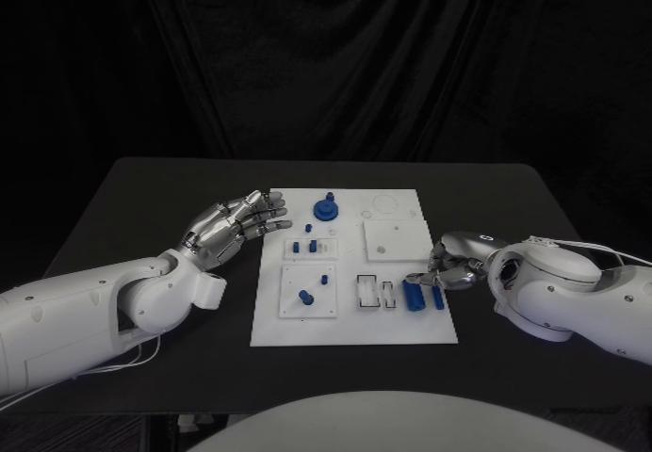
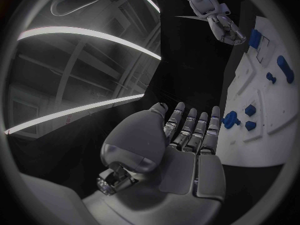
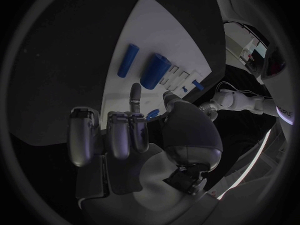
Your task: Assemble the parts on the task board
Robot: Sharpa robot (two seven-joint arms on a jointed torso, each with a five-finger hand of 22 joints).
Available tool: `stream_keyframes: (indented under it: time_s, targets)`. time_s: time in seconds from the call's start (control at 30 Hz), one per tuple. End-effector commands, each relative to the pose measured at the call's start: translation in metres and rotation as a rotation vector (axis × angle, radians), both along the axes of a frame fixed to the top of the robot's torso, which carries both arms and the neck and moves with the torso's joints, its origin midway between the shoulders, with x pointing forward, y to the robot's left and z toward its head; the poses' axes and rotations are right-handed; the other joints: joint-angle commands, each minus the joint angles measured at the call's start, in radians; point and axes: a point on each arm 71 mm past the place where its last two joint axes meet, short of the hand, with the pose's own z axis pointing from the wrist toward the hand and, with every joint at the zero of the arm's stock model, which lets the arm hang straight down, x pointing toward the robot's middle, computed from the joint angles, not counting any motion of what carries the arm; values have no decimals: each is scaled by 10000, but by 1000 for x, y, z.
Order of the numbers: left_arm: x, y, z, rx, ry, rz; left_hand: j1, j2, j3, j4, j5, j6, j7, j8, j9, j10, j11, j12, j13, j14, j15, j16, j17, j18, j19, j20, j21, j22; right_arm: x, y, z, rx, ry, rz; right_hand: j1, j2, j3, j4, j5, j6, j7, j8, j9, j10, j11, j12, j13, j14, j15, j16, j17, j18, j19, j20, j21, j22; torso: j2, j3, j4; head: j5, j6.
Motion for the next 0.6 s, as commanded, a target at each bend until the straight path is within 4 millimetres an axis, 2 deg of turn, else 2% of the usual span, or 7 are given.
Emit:
stream_keyframes:
  time_s: [0.03,0.17,0.33,0.47,0.6]
  targets:
    - [-1,-1,1,-127,-56,-62,-27,-82,51,-13,59,53,363,53,11,80,-9,43,12,61,0,47,9,-154,47,0,61,-13,-2,0,-5,-424,126,25,-99,-3,-42,14,-69,55,-33,45,25,1040,-51,26,2631,1052,-97,24,2630,-83,738,-64,42,2344,2,-3,-1,20,1]
    - [-1,-1,0,-120,-50,-61,-23,-73,67,-15,66,61,366,54,12,89,-10,56,12,62,1,45,8,-156,48,0,61,-14,-4,2,-8,-548,113,137,-323,-141,-147,23,-112,23,-27,19,86,1040,-48,26,2631,1052,-98,24,2630,-78,726,-69,32,2337,5,-2,5,29,1]
    - [-1,-1,0,-113,-37,-68,-23,-73,67,-15,66,61,366,54,12,89,-10,56,12,62,1,45,8,-156,48,0,61,-14,-5,6,-12,-581,129,245,-362,-158,-165,21,-128,17,-26,12,97,1040,-48,26,2631,1052,-98,24,2630,-76,722,-69,29,2335,6,-3,6,29,1]
    - [-1,-1,0,-114,-31,-79,-20,-72,76,-18,70,54,369,53,10,84,-13,41,10,61,1,39,7,-157,49,0,61,-14,-6,9,-15,-683,259,308,-330,-81,-112,12,-79,21,-28,-1,121,1040,-48,26,2631,1052,-97,24,2630,-73,715,-68,19,2330,-1,-4,-2,35,1]
    - [-1,-2,0,-115,-21,-96,-20,-72,76,-18,70,54,369,53,10,84,-13,41,10,61,1,39,7,-157,49,0,61,-14,-7,11,-18,-805,432,373,-73,52,31,-4,281,38,-34,-49,185,1040,-52,26,2631,1052,-99,24,2630,-68,700,-67,13,2323,-1,-1,0,44,1]
